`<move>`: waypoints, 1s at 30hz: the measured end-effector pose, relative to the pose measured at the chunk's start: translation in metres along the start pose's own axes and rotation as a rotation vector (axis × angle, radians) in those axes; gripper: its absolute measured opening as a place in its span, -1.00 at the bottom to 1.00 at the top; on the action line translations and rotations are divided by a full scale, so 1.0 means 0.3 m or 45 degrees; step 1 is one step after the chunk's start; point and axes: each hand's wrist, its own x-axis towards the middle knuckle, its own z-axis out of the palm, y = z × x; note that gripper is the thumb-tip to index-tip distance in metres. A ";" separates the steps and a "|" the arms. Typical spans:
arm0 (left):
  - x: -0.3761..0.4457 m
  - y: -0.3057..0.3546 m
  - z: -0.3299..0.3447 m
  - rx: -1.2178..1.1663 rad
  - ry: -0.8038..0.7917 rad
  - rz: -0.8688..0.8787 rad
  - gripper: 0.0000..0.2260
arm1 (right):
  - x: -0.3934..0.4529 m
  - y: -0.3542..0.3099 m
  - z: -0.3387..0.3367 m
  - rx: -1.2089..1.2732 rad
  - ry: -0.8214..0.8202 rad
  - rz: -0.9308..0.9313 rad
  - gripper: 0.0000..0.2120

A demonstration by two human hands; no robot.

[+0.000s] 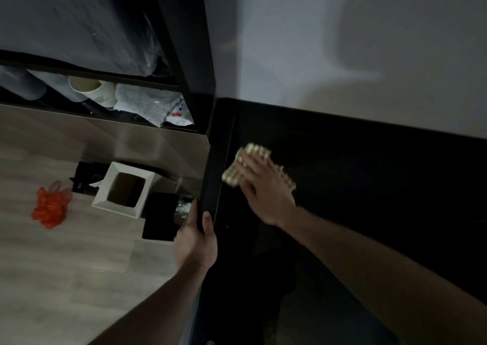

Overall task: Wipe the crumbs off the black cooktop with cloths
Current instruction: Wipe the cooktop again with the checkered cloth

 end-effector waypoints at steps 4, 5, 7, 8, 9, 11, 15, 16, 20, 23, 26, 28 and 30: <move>-0.012 0.011 -0.007 -0.038 -0.025 -0.040 -0.53 | -0.423 -0.116 0.104 0.098 -0.070 -0.162 -0.46; -0.011 0.009 -0.006 -0.035 -0.025 -0.052 -0.53 | -0.527 -0.138 0.140 0.068 -0.103 -0.245 -0.47; -0.012 0.005 -0.003 -0.018 -0.010 -0.059 -0.52 | -0.708 -0.157 0.230 -0.122 -0.105 -0.500 -0.53; -0.015 0.008 -0.002 -0.012 0.004 -0.059 -0.52 | -0.779 -0.150 0.265 -0.187 -0.125 -0.585 -0.59; -0.016 0.009 0.000 -0.006 0.019 -0.056 -0.52 | -0.823 -0.134 0.289 -0.204 -0.150 -0.616 -0.62; -0.019 0.013 0.002 0.001 0.046 -0.037 -0.52 | -0.834 -0.109 0.285 -0.111 -0.192 -0.606 -0.60; -0.025 0.019 0.003 0.012 0.076 -0.008 -0.54 | -0.616 -0.069 0.096 0.323 -0.005 -0.257 -0.50; -0.029 0.021 0.006 0.008 0.083 -0.006 -0.55 | -0.534 -0.042 0.032 0.395 0.147 -0.173 -0.52; -0.030 0.011 0.019 -0.017 0.107 0.027 -0.55 | -0.198 0.106 -0.223 0.414 0.378 0.167 -0.58; -0.024 0.005 0.029 -0.006 0.127 0.051 -0.56 | 0.006 0.265 -0.276 0.264 0.379 0.315 -0.59; -0.020 0.002 0.034 -0.002 0.150 0.063 -0.55 | 0.119 0.377 -0.247 0.063 0.228 0.425 -0.54; -0.018 -0.003 0.034 -0.011 0.149 0.069 -0.55 | 0.124 0.382 -0.196 -0.036 0.151 0.484 -0.50; -0.020 -0.002 0.036 -0.011 0.140 0.066 -0.55 | 0.086 0.338 -0.141 -0.043 0.188 0.425 -0.47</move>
